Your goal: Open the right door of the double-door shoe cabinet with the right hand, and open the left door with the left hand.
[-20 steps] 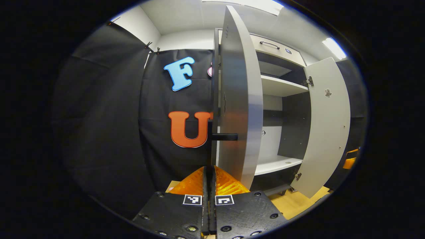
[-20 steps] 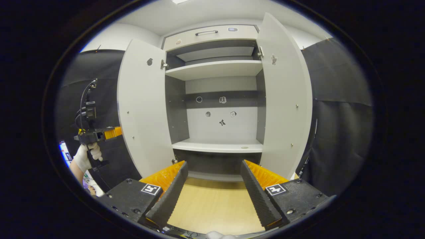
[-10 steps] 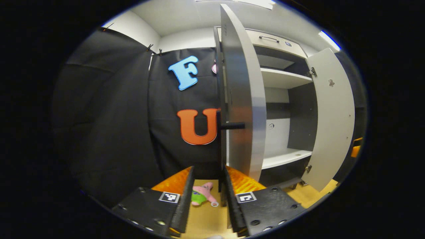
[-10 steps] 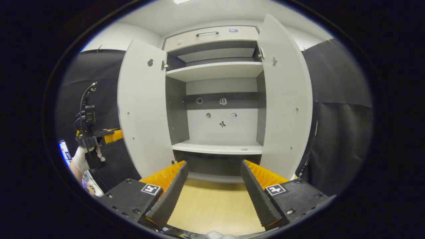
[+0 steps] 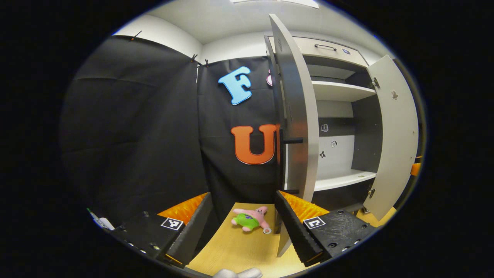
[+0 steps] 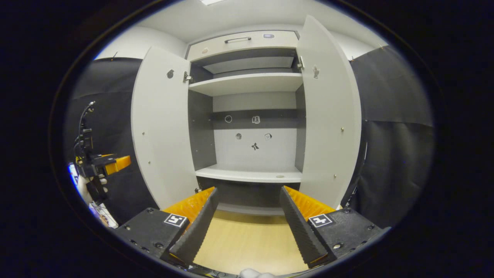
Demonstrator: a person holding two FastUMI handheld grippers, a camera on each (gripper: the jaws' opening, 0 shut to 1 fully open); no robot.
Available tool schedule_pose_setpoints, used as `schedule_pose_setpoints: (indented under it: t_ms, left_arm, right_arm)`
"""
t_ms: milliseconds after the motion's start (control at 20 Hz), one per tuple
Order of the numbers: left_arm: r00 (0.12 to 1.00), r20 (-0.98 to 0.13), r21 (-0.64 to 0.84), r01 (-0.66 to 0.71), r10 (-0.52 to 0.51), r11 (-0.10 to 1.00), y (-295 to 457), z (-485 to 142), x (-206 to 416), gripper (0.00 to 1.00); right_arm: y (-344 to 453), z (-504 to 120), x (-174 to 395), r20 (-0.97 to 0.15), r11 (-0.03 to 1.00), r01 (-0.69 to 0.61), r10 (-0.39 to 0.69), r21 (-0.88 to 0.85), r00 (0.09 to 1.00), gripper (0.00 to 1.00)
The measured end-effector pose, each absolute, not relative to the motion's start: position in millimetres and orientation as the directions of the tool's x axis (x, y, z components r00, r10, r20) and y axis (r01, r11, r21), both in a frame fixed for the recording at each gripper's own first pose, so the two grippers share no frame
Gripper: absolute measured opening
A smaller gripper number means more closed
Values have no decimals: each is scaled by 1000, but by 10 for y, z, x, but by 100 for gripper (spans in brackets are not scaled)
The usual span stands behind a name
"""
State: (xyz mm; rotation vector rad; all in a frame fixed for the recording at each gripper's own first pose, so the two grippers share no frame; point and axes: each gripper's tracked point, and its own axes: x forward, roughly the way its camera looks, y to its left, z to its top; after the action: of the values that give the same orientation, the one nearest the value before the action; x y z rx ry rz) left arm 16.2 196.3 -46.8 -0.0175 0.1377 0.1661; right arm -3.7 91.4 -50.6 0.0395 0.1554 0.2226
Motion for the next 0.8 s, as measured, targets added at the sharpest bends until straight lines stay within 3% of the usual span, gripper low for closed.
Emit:
schedule_pose_setpoints:
  t_ms: [400, 800]
  left_arm:
    - [993, -27, 28, -117, 117, 993, 1143, 240, 57, 97]
    - [998, -64, -22, 20, -21, 1000, 31, -37, 52, 96]
  right_arm:
    - [676, -397, 53, -126, 984, -170, 176, 60, 976, 99]
    - [477, -349, 62, -108, 989, -133, 140, 68, 984, 99]
